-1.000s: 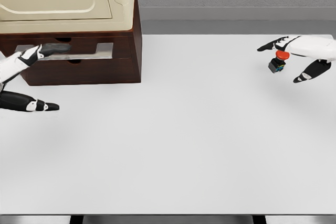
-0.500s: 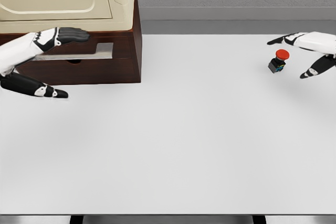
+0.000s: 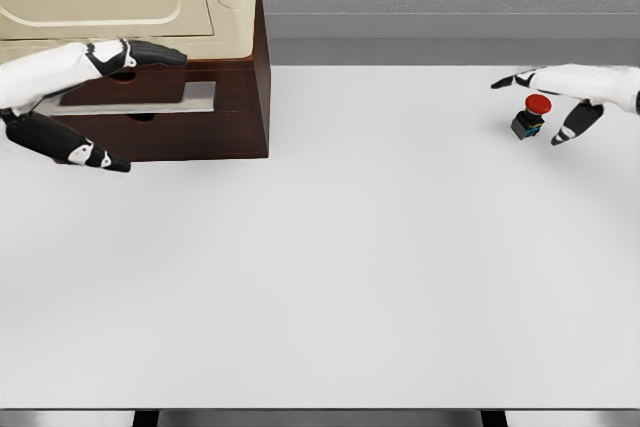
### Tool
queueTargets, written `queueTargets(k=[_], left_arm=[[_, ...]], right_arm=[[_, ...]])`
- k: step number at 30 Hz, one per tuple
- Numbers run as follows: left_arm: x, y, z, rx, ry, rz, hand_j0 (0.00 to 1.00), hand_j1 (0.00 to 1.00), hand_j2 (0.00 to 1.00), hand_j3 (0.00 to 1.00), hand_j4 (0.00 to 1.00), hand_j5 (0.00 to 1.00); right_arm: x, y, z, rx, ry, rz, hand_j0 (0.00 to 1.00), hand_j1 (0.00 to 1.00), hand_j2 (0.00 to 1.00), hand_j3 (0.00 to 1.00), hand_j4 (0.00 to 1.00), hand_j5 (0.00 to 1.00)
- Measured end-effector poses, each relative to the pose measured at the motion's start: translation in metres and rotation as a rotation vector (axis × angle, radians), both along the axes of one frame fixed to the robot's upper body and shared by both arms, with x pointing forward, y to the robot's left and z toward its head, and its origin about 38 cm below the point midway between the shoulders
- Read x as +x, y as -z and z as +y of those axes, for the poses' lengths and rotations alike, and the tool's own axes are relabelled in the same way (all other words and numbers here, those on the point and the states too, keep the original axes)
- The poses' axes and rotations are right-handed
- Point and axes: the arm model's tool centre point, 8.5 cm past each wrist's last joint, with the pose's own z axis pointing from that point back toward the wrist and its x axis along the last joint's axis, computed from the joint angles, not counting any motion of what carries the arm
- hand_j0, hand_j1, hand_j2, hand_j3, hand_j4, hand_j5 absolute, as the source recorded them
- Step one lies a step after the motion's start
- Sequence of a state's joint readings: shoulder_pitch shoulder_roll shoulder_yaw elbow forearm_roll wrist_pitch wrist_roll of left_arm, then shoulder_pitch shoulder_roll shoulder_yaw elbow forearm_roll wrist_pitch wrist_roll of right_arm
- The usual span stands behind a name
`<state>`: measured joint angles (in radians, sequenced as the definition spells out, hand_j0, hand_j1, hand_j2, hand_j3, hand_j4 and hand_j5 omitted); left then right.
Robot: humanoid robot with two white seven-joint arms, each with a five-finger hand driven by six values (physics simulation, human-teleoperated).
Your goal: Open the cabinet drawer with left arm, and place a switch into the drawer with right arm
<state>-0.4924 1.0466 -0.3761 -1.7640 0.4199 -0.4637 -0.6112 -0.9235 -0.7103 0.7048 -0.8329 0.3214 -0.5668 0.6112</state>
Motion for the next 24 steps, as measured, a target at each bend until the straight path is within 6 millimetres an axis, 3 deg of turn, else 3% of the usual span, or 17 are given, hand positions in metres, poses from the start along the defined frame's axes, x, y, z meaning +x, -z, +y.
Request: queueTargets(k=[8, 14, 19, 21, 24], left_arm=[[-0.006, -0.003, 0.005, -0.083, 0.035, 0.090, 1.00, 1.00, 1.00, 1.00, 1.00, 1.00], [0.004, 0.002, 0.011, -0.045, -0.070, 0.197, 1.00, 1.00, 1.00, 1.00, 1.00, 1.00], [0.011, -0.008, 0.002, -0.062, -0.076, 0.190, 1.00, 1.00, 1.00, 1.00, 1.00, 1.00], [0.016, -0.022, -0.004, -0.057, -0.071, 0.165, 1.00, 1.00, 1.00, 1.00, 1.00, 1.00], [0.018, -0.013, -0.009, -0.040, -0.071, 0.210, 1.00, 1.00, 1.00, 1.00, 1.00, 1.00]], right_arm=[[0.012, 0.007, -0.003, -0.016, 0.055, 0.027, 1.00, 1.00, 1.00, 1.00, 1.00, 1.00], [0.020, 0.009, -0.002, -0.037, 0.083, 0.040, 1.00, 1.00, 1.00, 1.00, 1.00, 1.00], [0.025, 0.011, -0.002, -0.057, 0.103, 0.054, 1.00, 1.00, 1.00, 1.00, 1.00, 1.00], [0.027, 0.014, 0.001, -0.062, 0.110, 0.062, 1.00, 1.00, 1.00, 1.00, 1.00, 1.00], [0.030, 0.017, 0.004, -0.079, 0.121, 0.071, 1.00, 1.00, 1.00, 1.00, 1.00, 1.00]])
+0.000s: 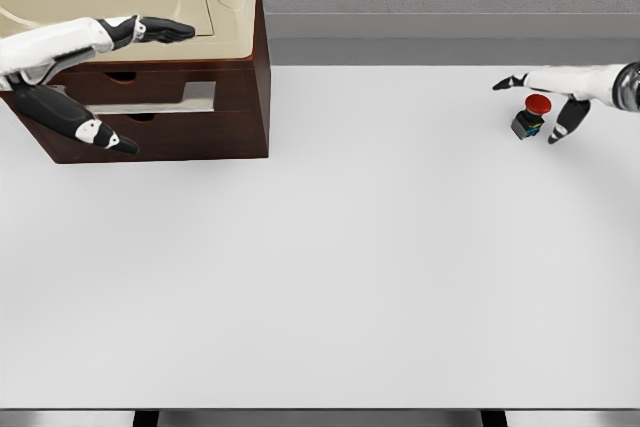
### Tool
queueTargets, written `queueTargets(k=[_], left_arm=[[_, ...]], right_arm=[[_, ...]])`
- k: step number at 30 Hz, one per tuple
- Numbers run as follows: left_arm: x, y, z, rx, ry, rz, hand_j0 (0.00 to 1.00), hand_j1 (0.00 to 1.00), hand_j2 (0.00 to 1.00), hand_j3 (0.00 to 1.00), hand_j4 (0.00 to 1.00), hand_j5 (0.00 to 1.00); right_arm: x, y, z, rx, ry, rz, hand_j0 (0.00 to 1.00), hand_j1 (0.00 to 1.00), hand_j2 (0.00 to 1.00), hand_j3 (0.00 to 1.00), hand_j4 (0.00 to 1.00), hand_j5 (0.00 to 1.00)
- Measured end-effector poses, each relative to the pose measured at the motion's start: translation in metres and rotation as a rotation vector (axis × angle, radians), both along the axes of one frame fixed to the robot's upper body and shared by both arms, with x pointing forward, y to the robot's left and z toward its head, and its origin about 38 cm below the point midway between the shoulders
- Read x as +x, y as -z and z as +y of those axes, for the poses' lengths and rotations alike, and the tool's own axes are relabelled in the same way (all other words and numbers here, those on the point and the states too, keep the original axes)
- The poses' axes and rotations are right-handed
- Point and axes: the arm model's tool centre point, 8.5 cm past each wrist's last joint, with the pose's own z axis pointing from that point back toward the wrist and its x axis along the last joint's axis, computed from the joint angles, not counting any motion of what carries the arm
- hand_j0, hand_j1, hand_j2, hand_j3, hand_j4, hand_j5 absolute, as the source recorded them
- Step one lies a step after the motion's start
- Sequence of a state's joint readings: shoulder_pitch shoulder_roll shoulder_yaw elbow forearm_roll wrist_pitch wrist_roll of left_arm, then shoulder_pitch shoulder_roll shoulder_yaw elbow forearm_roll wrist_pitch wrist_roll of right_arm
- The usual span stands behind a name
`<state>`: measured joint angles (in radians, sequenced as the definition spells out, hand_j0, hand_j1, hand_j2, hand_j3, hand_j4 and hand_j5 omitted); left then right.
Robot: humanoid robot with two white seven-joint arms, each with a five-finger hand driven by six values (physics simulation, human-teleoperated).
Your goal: Open the cabinet drawer with left arm, and place a switch into the drawer with right arm
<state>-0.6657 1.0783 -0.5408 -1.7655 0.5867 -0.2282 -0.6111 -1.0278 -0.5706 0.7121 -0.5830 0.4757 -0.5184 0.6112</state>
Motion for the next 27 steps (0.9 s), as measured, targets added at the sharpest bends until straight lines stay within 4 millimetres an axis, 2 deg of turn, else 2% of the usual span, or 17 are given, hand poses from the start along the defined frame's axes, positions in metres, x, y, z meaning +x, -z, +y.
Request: queueTargets(k=[6, 11, 14, 22, 27], left_arm=[[0.002, 0.013, 0.009, 0.054, -0.065, 0.089, 1.00, 1.00, 1.00, 1.00, 1.00, 1.00], [0.002, 0.015, 0.013, 0.072, -0.087, 0.107, 1.00, 1.00, 1.00, 1.00, 1.00, 1.00], [0.003, 0.017, 0.014, 0.094, -0.096, 0.102, 1.00, 1.00, 1.00, 1.00, 1.00, 1.00], [0.005, 0.019, 0.018, 0.210, -0.128, 0.037, 1.00, 1.00, 1.00, 1.00, 1.00, 1.00], [0.008, 0.011, 0.018, 0.266, -0.133, -0.031, 1.00, 1.00, 1.00, 1.00, 1.00, 1.00]], right_arm=[[0.005, -0.004, 0.005, -0.007, 0.004, -0.004, 0.97, 0.97, 0.97, 0.97, 0.97, 0.97], [0.006, -0.003, 0.005, -0.009, 0.006, -0.001, 0.91, 0.91, 0.91, 0.91, 0.91, 0.91], [0.005, -0.001, 0.004, -0.009, 0.012, 0.004, 0.86, 0.86, 0.86, 0.86, 0.86, 0.86], [0.003, 0.004, -0.003, -0.010, 0.035, 0.020, 0.83, 0.83, 0.83, 0.83, 0.83, 0.83], [0.002, 0.006, -0.006, -0.010, 0.044, 0.027, 0.74, 0.74, 0.74, 0.74, 0.74, 0.74]])
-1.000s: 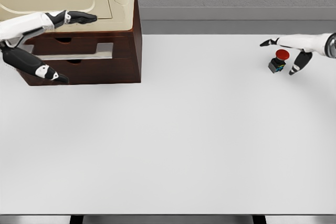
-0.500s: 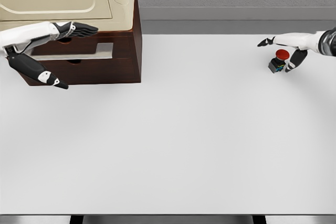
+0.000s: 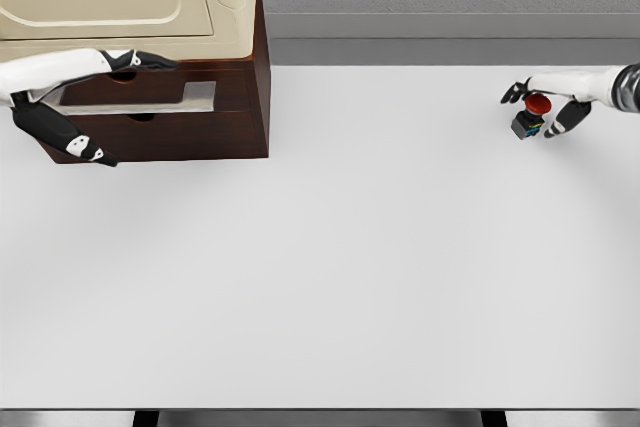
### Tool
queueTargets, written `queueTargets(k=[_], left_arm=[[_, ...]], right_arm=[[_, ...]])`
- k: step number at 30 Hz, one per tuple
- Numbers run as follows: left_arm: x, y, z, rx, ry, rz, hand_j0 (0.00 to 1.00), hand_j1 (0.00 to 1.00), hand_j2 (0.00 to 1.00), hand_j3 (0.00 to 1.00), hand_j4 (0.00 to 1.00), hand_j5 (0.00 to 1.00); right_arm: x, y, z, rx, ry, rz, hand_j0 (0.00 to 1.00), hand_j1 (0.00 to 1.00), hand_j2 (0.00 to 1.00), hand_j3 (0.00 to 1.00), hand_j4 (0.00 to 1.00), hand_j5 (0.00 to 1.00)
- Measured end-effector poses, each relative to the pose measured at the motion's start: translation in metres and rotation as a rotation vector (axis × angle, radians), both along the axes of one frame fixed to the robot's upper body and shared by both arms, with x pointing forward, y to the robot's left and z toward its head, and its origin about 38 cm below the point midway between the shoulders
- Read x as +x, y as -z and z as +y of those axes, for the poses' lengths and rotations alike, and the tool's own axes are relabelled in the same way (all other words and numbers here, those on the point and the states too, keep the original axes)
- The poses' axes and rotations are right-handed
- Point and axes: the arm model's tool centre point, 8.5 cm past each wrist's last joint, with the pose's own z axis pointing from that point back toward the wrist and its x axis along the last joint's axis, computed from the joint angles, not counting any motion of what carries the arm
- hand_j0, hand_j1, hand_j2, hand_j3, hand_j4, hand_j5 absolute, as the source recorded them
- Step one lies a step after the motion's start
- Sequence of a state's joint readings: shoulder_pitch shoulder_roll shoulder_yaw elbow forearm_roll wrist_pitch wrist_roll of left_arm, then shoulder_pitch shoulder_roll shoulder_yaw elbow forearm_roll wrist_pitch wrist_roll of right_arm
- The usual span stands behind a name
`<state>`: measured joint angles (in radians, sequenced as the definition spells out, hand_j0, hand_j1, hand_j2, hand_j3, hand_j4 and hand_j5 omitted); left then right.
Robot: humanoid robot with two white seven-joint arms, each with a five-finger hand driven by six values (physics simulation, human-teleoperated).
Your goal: Open the cabinet drawer with left arm, and place a switch into the drawer with right arm
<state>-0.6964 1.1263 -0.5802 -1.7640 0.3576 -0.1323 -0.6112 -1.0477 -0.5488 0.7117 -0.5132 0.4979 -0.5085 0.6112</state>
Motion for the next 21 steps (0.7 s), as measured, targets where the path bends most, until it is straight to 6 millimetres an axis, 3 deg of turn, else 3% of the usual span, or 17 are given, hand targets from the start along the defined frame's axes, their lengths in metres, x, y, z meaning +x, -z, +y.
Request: queueTargets(k=[11, 21], left_arm=[[0.003, 0.003, 0.001, 0.116, -0.012, -0.068, 1.00, 1.00, 1.00, 1.00, 1.00, 1.00], [0.005, 0.018, -0.006, 0.136, -0.001, -0.048, 1.00, 1.00, 1.00, 1.00, 1.00, 1.00]], right_arm=[[0.000, -0.001, 0.000, 0.002, 0.001, -0.002, 0.66, 0.66, 0.66, 0.66, 0.66, 0.66], [0.002, -0.003, 0.002, 0.005, -0.004, -0.008, 0.57, 0.57, 0.57, 0.57, 0.57, 0.57]])
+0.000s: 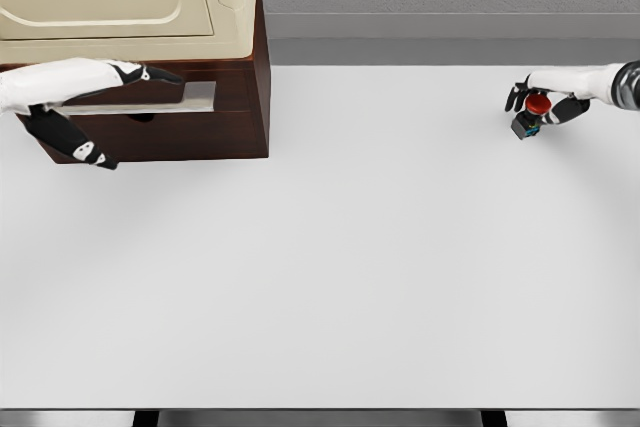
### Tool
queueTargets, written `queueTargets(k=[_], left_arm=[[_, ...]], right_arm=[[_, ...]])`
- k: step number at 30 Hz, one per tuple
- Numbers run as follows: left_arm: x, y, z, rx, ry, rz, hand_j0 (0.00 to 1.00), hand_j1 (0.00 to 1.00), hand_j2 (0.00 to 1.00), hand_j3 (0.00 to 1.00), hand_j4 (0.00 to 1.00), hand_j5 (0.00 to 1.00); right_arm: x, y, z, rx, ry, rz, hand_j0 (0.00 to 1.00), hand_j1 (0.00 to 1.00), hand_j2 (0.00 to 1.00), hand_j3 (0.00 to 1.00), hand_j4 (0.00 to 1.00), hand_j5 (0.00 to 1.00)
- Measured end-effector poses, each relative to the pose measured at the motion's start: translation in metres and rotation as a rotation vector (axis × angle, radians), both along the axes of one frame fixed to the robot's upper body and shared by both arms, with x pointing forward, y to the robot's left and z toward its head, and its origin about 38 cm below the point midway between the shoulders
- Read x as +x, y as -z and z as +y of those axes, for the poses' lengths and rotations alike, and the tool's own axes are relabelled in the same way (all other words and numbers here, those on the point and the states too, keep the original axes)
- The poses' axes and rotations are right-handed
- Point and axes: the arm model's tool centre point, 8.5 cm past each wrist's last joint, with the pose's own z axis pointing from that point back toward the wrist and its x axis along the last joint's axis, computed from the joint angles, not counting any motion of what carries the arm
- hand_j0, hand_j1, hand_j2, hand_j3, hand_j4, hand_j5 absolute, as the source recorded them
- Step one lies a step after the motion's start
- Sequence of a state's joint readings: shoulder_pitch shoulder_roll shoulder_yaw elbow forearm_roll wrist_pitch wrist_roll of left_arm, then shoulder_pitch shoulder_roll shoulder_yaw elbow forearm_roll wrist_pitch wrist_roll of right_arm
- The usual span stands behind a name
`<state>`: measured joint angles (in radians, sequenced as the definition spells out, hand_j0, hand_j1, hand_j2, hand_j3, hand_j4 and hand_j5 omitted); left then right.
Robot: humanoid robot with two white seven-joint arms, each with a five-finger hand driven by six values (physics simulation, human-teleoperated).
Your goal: Open the cabinet drawer with left arm, and place a switch into the drawer with right arm
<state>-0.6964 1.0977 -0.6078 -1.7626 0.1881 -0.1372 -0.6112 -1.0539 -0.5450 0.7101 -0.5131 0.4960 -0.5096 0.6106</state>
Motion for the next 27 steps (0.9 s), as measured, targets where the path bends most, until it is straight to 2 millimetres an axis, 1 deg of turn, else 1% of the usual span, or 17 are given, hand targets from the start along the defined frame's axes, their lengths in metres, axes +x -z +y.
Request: queueTargets(k=[5, 10, 14, 18, 19, 23, 25, 27], left_arm=[[0.001, 0.005, -0.002, 0.000, -0.005, 0.013, 1.00, 1.00, 1.00, 1.00, 1.00, 1.00], [0.004, 0.007, 0.001, 0.005, -0.054, 0.038, 1.00, 1.00, 1.00, 1.00, 1.00, 1.00], [0.005, 0.008, 0.001, 0.005, -0.066, 0.045, 1.00, 1.00, 1.00, 1.00, 1.00, 1.00], [0.005, 0.008, 0.001, 0.004, -0.068, 0.047, 1.00, 1.00, 1.00, 1.00, 1.00, 1.00], [0.005, 0.008, 0.001, 0.005, -0.068, 0.047, 1.00, 1.00, 1.00, 1.00, 1.00, 1.00], [0.006, 0.009, -0.001, 0.013, -0.066, 0.040, 1.00, 1.00, 1.00, 1.00, 1.00, 1.00], [0.006, 0.010, -0.003, 0.009, -0.062, 0.039, 1.00, 1.00, 1.00, 1.00, 1.00, 1.00], [0.007, 0.011, -0.005, 0.005, -0.058, 0.039, 1.00, 1.00, 1.00, 1.00, 1.00, 1.00]], right_arm=[[0.000, -0.001, 0.000, 0.000, -0.003, -0.001, 0.51, 0.51, 0.51, 0.51, 0.51, 0.51], [0.000, -0.002, 0.001, 0.001, -0.008, -0.005, 0.48, 0.48, 0.48, 0.48, 0.48, 0.48], [0.003, -0.010, 0.003, -0.001, -0.019, -0.021, 0.48, 0.48, 0.48, 0.48, 0.48, 0.48], [0.004, -0.012, 0.004, -0.002, -0.027, -0.026, 0.47, 0.47, 0.47, 0.47, 0.47, 0.47], [0.004, -0.014, 0.005, -0.003, -0.031, -0.030, 0.46, 0.46, 0.46, 0.46, 0.46, 0.46], [0.006, -0.020, 0.011, -0.004, -0.052, -0.047, 0.46, 0.46, 0.46, 0.46, 0.46, 0.46], [0.007, -0.024, 0.014, -0.005, -0.063, -0.056, 0.45, 0.45, 0.45, 0.45, 0.45, 0.45], [0.009, -0.033, 0.017, -0.005, -0.086, -0.076, 0.45, 0.45, 0.45, 0.45, 0.45, 0.45]])
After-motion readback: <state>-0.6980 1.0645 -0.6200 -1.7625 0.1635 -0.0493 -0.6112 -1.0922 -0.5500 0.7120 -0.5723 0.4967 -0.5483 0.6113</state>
